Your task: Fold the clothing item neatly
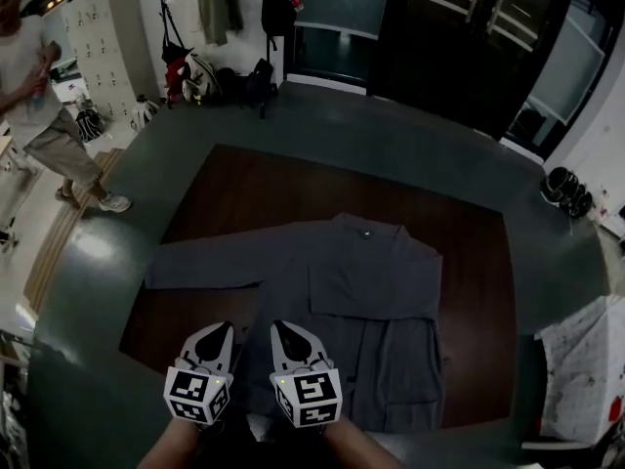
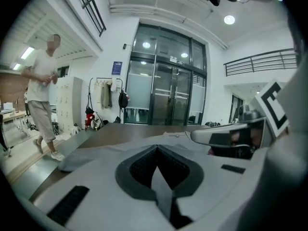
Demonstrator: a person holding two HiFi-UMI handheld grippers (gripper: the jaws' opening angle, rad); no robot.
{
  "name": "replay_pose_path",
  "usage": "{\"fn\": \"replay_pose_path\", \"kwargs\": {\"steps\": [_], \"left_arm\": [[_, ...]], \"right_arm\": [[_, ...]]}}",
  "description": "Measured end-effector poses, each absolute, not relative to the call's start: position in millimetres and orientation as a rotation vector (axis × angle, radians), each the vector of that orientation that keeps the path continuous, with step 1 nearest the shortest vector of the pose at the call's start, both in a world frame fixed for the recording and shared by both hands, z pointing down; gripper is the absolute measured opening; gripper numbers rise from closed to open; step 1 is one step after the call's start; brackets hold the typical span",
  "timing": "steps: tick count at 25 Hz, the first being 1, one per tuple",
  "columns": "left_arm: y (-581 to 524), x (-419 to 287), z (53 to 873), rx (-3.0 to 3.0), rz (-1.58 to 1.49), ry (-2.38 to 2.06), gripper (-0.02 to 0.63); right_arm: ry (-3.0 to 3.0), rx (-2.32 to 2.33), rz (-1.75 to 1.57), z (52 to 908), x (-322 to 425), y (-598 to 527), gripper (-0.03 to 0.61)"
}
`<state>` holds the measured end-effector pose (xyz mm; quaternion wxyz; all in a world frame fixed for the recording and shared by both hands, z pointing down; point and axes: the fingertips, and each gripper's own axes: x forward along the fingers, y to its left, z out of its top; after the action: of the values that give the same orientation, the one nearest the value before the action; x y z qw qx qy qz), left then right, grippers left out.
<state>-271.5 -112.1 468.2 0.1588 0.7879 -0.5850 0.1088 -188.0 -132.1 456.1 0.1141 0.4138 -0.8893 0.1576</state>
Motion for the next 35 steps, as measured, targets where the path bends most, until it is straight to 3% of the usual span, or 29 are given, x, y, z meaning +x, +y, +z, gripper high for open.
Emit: {"fn": "replay_pose_path", "kwargs": {"steps": [18, 29, 35], "left_arm": [[-138.7, -505.3, 460.4, 2.298, 0.246, -1.658, 0.008], [-136.7, -624.3, 504.6, 2.177, 0.233, -1.668, 0.008], [-137.3, -658.2, 526.6, 2.127, 0.255, -1.665, 0.008]], "right_arm": [[-2.535, 1.243, 0.371, 456.9, -407.6, -141.7, -0.011], [-2.313, 1.004, 0.337, 549.1, -530.2, -135.9, -0.011], [-2.233, 0.906, 0.329, 592.4, -561.5, -142.2, 0.040]]}}
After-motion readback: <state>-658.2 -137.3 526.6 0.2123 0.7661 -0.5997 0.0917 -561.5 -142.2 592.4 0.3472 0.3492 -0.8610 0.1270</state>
